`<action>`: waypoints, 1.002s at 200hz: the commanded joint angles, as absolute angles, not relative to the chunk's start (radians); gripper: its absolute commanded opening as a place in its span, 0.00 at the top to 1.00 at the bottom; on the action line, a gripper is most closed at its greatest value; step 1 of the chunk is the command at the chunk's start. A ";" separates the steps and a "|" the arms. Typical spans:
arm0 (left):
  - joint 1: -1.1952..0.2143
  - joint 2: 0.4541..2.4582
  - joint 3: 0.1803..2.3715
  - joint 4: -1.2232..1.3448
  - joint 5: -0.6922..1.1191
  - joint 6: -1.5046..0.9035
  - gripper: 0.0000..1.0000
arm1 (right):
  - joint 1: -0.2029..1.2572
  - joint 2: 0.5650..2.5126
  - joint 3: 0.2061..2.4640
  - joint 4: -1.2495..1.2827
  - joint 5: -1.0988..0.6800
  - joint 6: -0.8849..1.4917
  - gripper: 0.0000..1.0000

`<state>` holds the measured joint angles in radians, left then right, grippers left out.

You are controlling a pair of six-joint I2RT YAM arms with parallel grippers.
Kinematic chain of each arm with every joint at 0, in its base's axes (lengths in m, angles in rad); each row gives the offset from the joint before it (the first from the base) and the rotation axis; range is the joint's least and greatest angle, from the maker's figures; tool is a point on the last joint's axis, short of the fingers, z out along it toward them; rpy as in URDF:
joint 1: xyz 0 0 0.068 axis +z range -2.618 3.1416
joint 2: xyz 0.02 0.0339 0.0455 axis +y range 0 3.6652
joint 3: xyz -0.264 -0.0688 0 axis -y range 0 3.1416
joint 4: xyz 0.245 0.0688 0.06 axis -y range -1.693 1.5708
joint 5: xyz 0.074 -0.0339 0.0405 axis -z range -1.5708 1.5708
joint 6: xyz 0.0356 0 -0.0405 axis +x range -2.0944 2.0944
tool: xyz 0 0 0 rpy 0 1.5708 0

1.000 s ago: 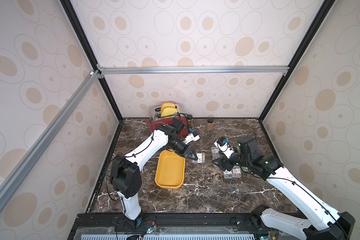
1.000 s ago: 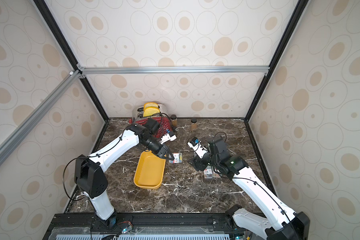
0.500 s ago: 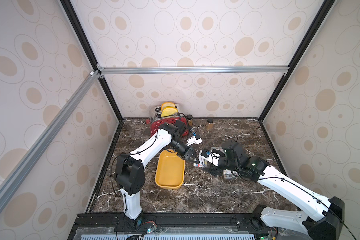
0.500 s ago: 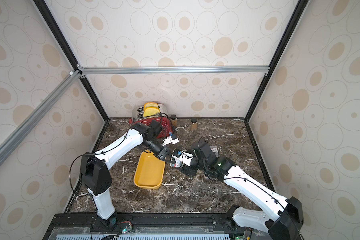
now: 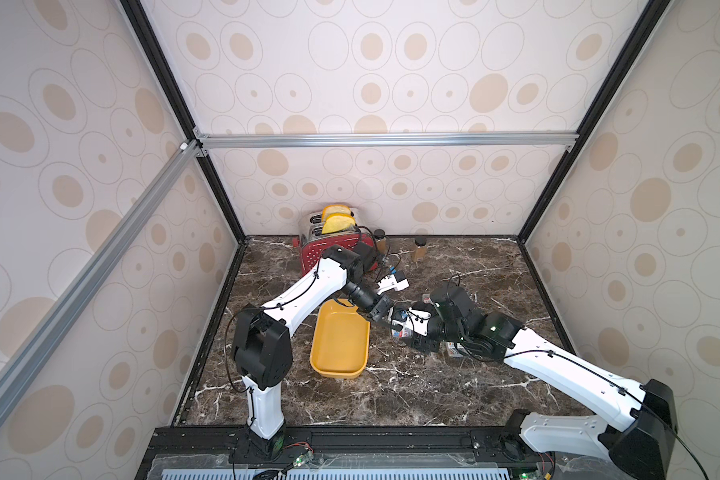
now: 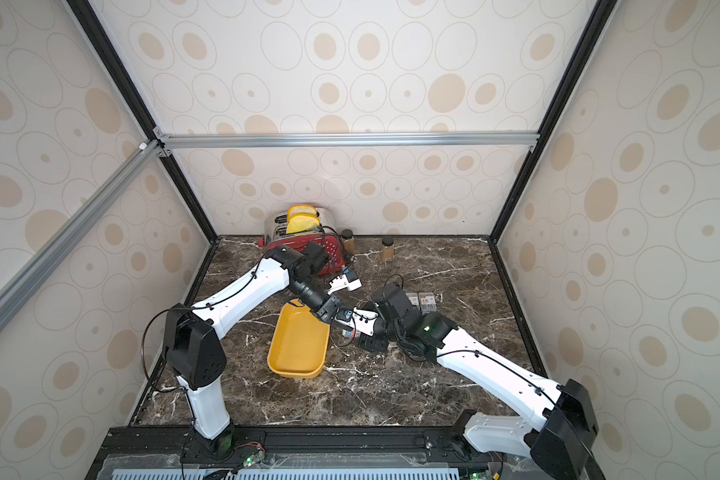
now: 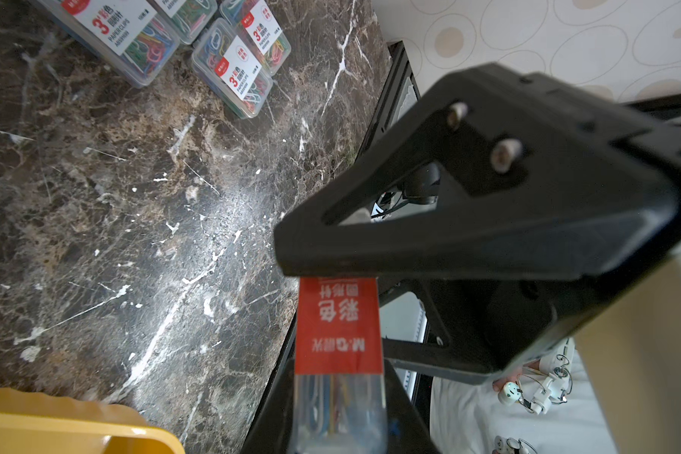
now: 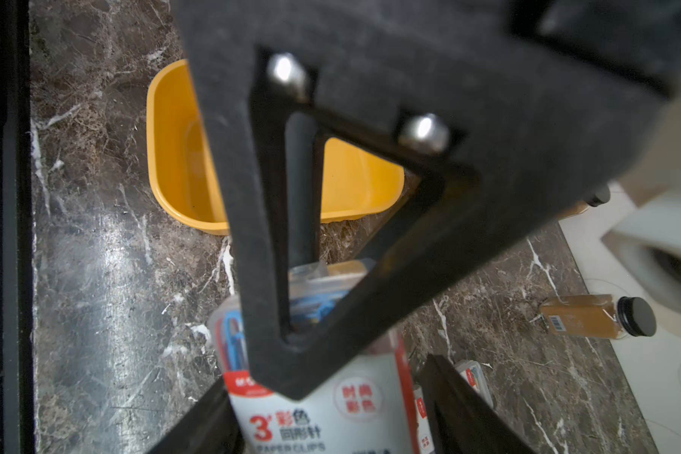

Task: Take the paper clips out of the storage box
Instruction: Pick up the boxed paper clips from the storage box, then place the boxed paper clips at the center of the board.

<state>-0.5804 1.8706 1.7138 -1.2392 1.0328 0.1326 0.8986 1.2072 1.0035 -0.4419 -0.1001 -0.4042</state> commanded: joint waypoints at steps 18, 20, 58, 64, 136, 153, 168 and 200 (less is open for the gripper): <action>-0.587 1.888 1.755 -1.282 1.060 0.166 0.80 | 0.904 1.207 1.043 -0.443 -0.073 -0.395 0.52; -0.586 1.889 1.754 -1.282 1.060 0.166 0.80 | 0.905 1.207 1.044 -0.445 -0.071 -0.392 0.53; -0.587 1.883 1.744 -1.251 1.021 0.133 0.58 | 0.904 1.189 1.052 -0.475 -0.049 -0.325 0.65; -0.586 1.877 1.738 -1.233 1.006 0.115 0.45 | 0.905 1.187 1.051 -0.482 -0.042 -0.305 0.65; -0.479 1.605 1.454 -0.691 0.765 -0.298 0.01 | 0.903 1.204 1.049 -0.760 -0.008 0.082 0.70; -0.475 1.549 1.393 -0.642 0.686 -0.342 0.01 | 0.900 1.238 1.041 -0.808 -0.025 0.197 0.72; -0.475 1.495 1.326 -0.560 0.606 -0.401 0.01 | 0.897 1.282 1.022 -0.813 -0.043 0.284 0.72; -0.479 1.463 1.258 -0.517 0.540 -0.504 0.01 | 0.836 1.412 0.994 -0.769 -0.106 0.449 0.74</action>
<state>-0.4721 1.4742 1.2873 -0.6064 0.6407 -0.3901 0.8841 1.3319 1.0222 -0.7586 -0.0505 0.2554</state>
